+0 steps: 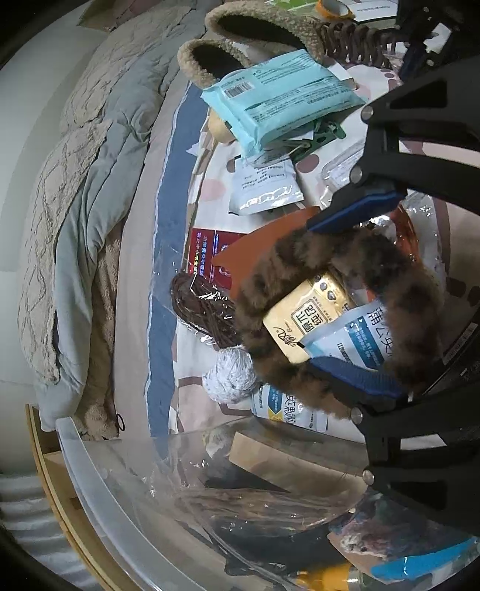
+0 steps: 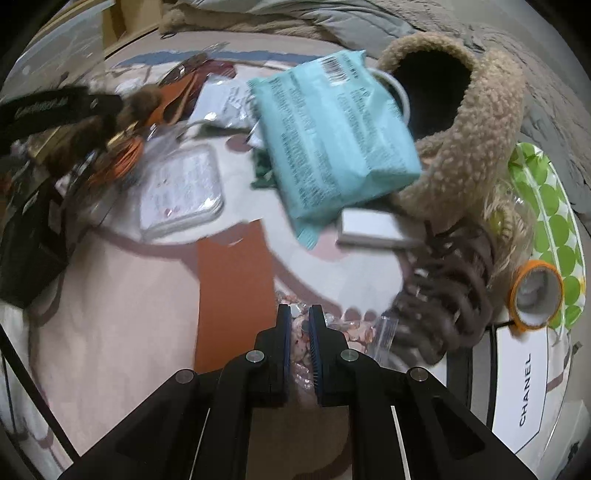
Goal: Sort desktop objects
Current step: 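Close left gripper on brown furry tail while right gripper moves to orange leather strip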
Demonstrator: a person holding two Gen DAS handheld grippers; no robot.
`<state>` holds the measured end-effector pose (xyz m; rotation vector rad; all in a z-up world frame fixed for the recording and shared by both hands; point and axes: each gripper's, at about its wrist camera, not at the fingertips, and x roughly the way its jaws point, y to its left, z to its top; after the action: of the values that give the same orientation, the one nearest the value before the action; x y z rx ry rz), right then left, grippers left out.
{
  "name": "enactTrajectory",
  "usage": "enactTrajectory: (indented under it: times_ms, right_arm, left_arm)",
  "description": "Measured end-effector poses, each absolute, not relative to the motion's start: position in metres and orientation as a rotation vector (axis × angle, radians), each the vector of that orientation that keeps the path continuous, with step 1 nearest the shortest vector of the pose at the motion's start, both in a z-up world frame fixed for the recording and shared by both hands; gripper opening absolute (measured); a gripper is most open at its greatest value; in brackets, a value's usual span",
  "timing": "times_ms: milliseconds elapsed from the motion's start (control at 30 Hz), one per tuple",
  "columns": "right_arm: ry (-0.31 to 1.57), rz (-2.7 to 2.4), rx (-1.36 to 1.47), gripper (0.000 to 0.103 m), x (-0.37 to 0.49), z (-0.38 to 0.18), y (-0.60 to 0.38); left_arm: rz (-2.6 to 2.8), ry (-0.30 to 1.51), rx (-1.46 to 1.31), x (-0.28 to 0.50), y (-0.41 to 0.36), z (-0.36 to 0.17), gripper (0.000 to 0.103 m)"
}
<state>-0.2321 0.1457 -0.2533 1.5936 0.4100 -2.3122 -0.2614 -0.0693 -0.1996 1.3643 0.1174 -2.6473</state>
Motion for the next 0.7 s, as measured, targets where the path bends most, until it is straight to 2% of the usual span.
enactTrajectory:
  times_ms: [100,367,433,533,700]
  right_arm:
    - [0.403,-2.282,1.598,0.013,-0.225,-0.253,0.148]
    - [0.275,-2.265,1.539,0.013,-0.221,-0.230,0.163]
    - [0.231,-2.283,1.510,0.013,-0.224,-0.220,0.167]
    - [0.167,-2.310,1.468,0.013,-0.231,-0.212,0.175]
    - [0.120,-2.336,1.420,0.013,-0.233,-0.200,0.168]
  left_arm:
    - [-2.658,0.147,1.398,-0.263,-0.068,-0.203,0.073]
    - [-2.660,0.060,1.493,-0.267,-0.057,-0.221,0.073]
    - [-2.652,0.012,1.534,-0.267,-0.052,-0.227,0.059]
    - [-2.634,-0.087,1.576,-0.265,-0.044,-0.233,0.051]
    - [-2.637,-0.084,1.667,-0.261,-0.045,-0.234,0.033]
